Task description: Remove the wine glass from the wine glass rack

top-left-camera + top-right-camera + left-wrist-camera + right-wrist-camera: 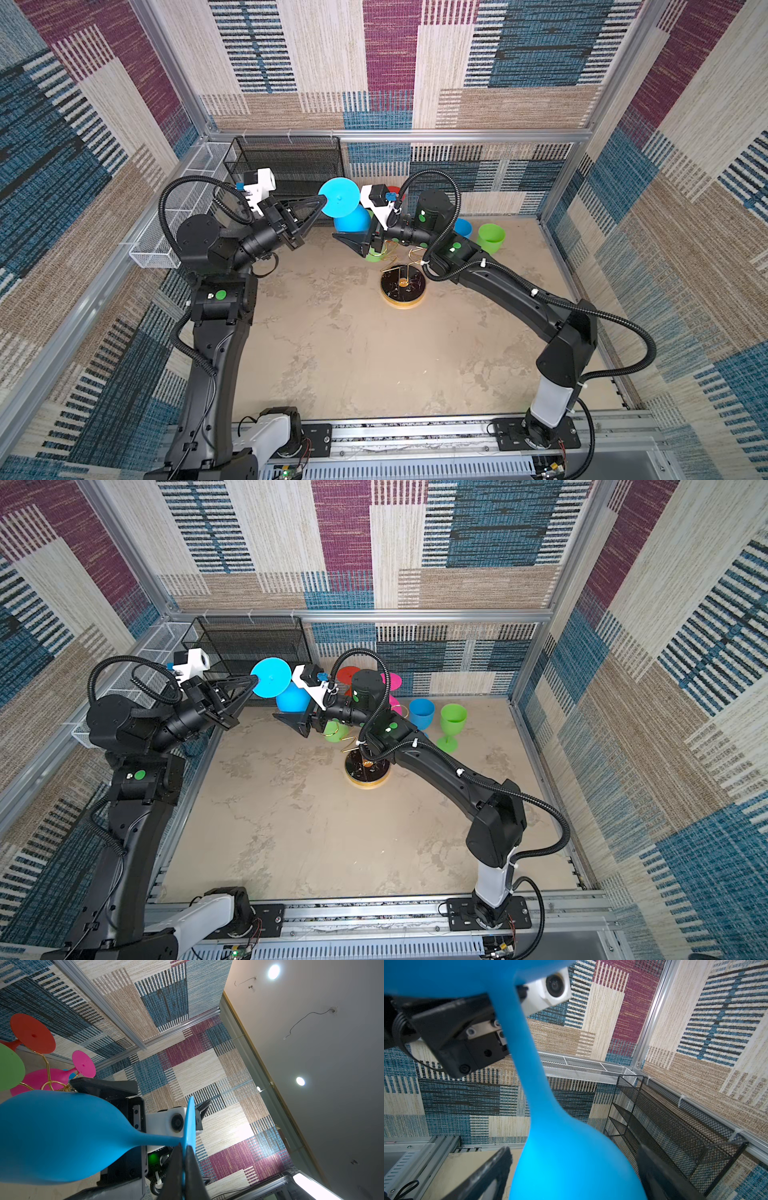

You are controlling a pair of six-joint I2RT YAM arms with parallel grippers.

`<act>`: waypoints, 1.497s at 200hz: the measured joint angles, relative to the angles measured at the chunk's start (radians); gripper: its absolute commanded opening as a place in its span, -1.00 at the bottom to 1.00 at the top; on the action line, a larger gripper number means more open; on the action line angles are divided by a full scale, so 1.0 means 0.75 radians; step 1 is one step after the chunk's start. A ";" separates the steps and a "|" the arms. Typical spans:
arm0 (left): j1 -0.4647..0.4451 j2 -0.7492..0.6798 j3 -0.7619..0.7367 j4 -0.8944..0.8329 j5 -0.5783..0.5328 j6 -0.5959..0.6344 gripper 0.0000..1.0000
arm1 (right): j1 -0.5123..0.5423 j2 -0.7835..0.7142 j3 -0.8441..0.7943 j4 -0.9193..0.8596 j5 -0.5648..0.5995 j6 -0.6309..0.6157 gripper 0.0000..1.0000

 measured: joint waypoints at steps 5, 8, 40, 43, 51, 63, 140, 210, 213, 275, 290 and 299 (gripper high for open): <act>0.000 0.001 -0.001 0.005 0.001 -0.004 -1.00 | 0.000 0.003 0.003 -0.001 0.001 0.003 0.73; 0.000 0.001 -0.002 0.010 0.001 -0.004 -1.00 | 0.000 0.004 0.004 -0.002 0.000 0.004 0.70; 0.000 0.012 -0.010 0.056 0.002 -0.034 -1.00 | 0.003 0.006 0.008 -0.014 0.024 0.019 0.49; 0.000 0.014 -0.011 0.058 0.002 -0.034 -1.00 | 0.003 0.005 0.009 -0.017 0.025 0.019 0.48; 0.000 0.018 -0.014 0.068 0.002 -0.037 -1.00 | 0.003 0.004 0.010 -0.025 0.032 0.019 0.46; 0.000 0.025 -0.017 0.080 0.003 -0.042 -1.00 | 0.002 -0.004 0.010 -0.051 0.040 0.023 0.43; -0.002 0.019 -0.078 0.347 -0.043 -0.066 0.03 | 0.007 -0.127 -0.034 -0.208 0.148 0.089 0.25; -0.002 -0.066 -0.298 0.402 -0.243 0.405 0.07 | 0.007 -0.371 -0.132 -0.508 0.415 0.147 0.15; -0.003 -0.066 -0.304 0.398 -0.257 0.436 0.06 | 0.007 -0.378 -0.132 -0.523 0.425 0.148 0.14; -0.162 0.001 -0.259 0.373 -0.382 1.229 -0.09 | 0.006 -0.464 -0.131 -0.818 0.593 0.192 0.10; -0.196 0.019 -0.259 0.364 -0.358 1.482 -0.10 | 0.004 -0.455 -0.117 -0.873 0.614 0.193 0.09; -0.211 0.020 -0.280 0.372 -0.354 1.644 -0.10 | -0.002 -0.444 -0.098 -0.898 0.623 0.197 0.09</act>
